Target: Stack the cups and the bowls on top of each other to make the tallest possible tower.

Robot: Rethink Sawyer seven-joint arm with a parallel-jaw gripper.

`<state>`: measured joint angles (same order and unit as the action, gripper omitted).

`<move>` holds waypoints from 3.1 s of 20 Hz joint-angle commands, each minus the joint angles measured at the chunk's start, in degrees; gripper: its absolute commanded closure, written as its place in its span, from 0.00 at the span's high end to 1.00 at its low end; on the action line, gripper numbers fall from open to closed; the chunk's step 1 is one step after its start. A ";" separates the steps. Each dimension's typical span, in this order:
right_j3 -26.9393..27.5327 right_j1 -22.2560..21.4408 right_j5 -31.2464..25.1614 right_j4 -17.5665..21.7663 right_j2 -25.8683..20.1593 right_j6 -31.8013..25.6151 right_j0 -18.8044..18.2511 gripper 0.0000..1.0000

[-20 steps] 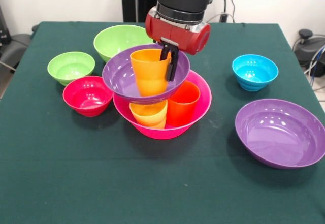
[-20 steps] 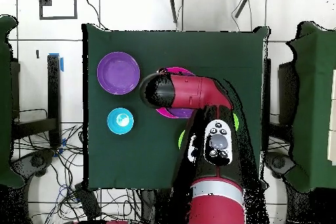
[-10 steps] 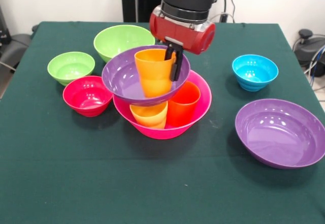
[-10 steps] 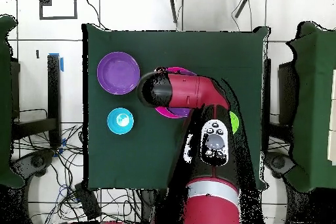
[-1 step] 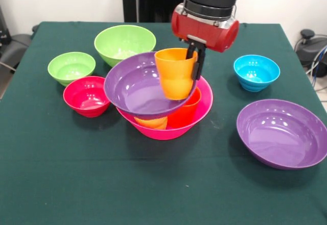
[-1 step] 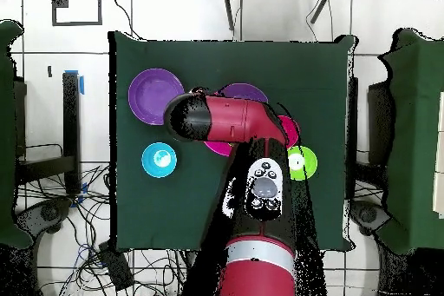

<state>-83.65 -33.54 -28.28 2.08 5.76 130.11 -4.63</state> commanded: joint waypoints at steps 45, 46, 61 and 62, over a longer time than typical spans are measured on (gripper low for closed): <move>-13.56 -3.35 -1.97 -4.56 -2.78 4.25 -0.46 0.00; -13.12 -3.21 -2.13 -4.43 -2.74 4.00 -0.65 0.00; -3.61 0.22 -2.04 -0.46 -1.47 -0.80 -2.41 0.00; -3.30 0.33 -1.96 -0.45 -1.53 -0.81 -2.41 0.00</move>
<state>-92.30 -37.22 -28.27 -0.86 8.26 130.11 -5.41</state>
